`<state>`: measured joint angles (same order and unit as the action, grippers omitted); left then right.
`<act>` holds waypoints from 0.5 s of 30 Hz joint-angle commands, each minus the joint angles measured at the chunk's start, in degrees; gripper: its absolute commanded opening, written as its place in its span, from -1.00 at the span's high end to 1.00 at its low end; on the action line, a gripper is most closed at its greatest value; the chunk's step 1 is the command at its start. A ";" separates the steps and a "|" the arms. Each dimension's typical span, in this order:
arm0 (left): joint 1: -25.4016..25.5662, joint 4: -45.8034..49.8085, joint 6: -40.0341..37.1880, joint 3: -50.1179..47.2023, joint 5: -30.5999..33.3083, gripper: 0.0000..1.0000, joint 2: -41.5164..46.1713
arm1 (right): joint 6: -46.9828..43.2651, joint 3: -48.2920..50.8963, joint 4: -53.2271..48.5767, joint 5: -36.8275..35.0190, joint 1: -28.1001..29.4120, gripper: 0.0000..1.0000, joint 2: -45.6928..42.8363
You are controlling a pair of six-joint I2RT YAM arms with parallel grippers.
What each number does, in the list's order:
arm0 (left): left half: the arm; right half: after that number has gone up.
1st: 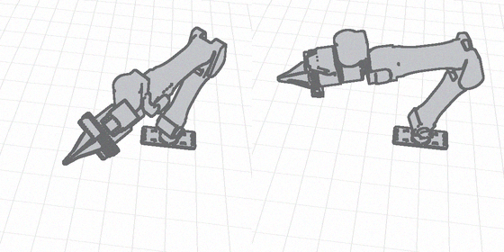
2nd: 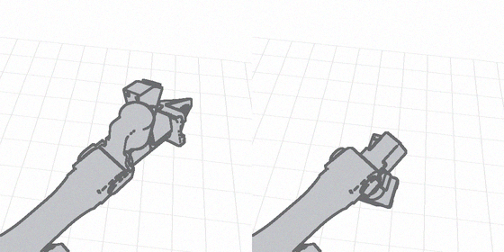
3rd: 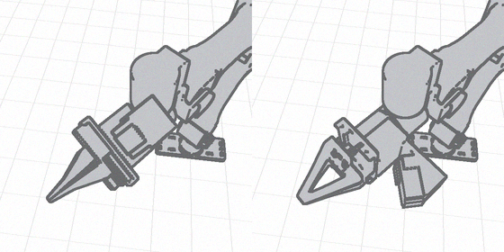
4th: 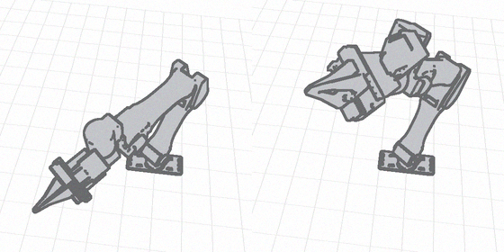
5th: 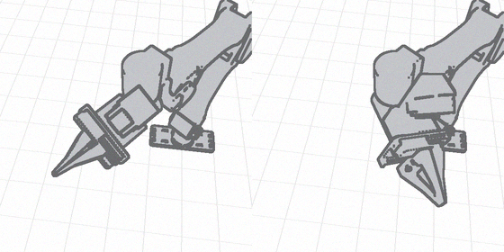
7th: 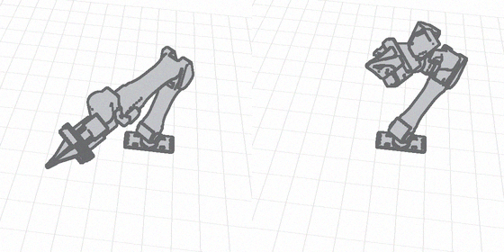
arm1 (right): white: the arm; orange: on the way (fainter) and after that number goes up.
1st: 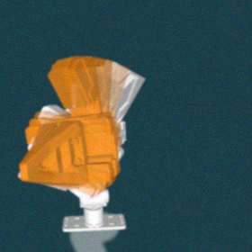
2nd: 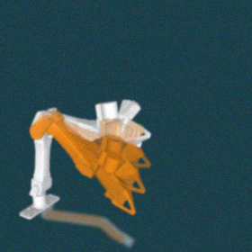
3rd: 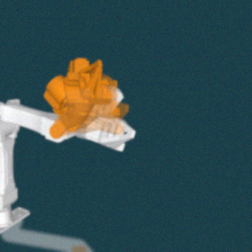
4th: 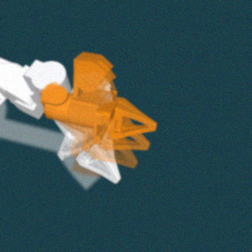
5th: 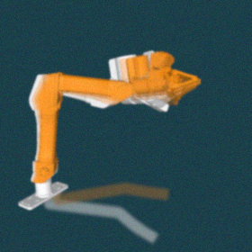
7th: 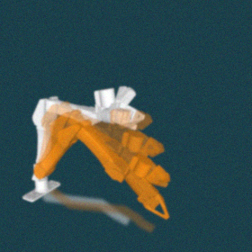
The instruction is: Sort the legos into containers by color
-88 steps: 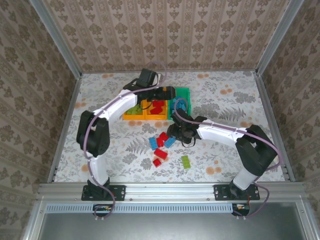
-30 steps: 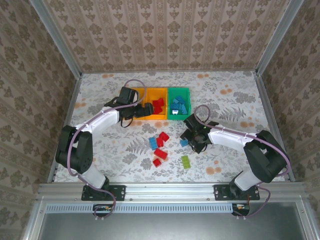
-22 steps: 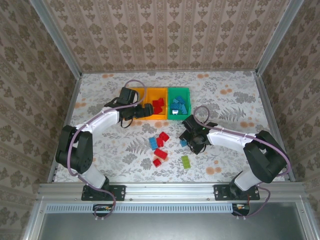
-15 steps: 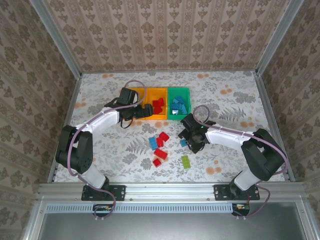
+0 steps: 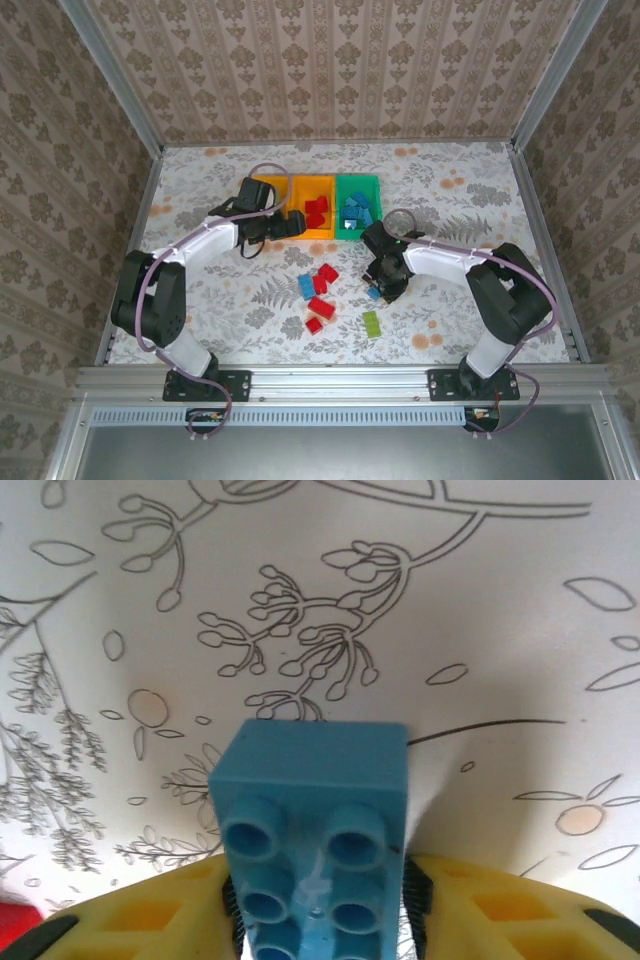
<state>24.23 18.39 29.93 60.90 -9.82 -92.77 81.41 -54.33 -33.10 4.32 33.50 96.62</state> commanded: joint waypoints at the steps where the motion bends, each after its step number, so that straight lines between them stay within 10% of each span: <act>1: -0.85 0.57 -1.19 -0.89 -0.44 -1.00 0.45 | -6.51 -0.71 -0.34 -4.05 -1.56 0.26 3.74; 15: -0.76 3.90 -1.31 -4.46 0.40 -1.00 2.27 | -33.94 -23.63 -1.76 -11.67 -2.44 0.44 2.26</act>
<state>23.53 20.27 29.52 57.78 -9.78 -92.44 56.51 -72.95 -35.77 -5.67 32.08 97.17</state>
